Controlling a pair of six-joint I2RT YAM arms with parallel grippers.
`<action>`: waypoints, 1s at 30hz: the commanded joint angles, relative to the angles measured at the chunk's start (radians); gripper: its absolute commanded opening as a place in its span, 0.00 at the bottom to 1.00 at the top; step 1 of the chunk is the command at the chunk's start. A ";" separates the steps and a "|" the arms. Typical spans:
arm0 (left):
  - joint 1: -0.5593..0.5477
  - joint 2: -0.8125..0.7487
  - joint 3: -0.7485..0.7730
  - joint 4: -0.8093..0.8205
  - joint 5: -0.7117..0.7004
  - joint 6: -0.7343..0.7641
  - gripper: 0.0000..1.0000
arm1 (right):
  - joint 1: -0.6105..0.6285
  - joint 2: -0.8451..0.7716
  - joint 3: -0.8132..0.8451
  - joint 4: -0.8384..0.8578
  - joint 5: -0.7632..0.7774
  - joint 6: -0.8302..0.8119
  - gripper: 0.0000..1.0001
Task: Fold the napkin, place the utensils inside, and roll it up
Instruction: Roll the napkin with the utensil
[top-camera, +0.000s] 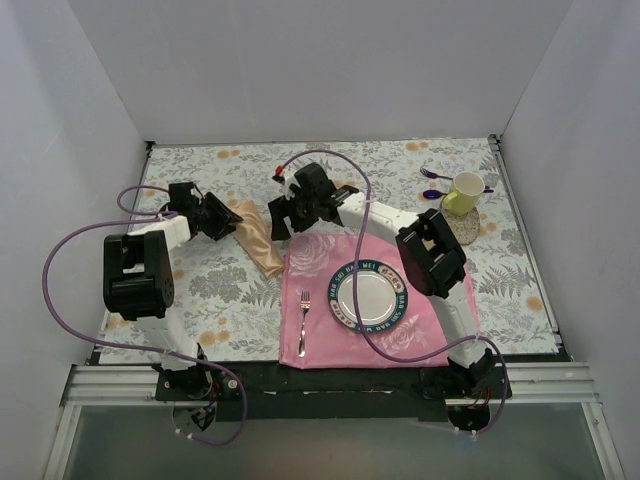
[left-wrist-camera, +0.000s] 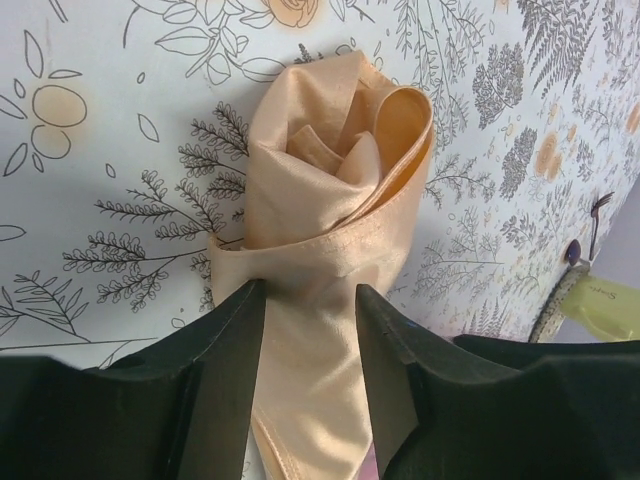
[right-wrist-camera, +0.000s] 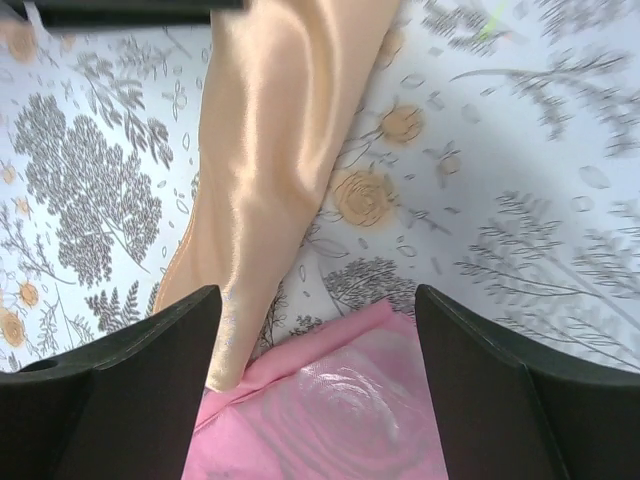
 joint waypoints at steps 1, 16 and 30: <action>0.008 -0.032 -0.041 0.035 -0.010 -0.004 0.41 | -0.012 -0.076 -0.003 0.079 -0.007 0.024 0.86; 0.009 -0.096 -0.159 0.023 -0.062 0.023 0.47 | 0.095 0.045 0.146 -0.032 0.103 -0.056 0.87; 0.021 -0.193 -0.227 -0.040 -0.089 0.076 0.47 | 0.185 0.137 0.304 -0.127 0.303 -0.143 0.89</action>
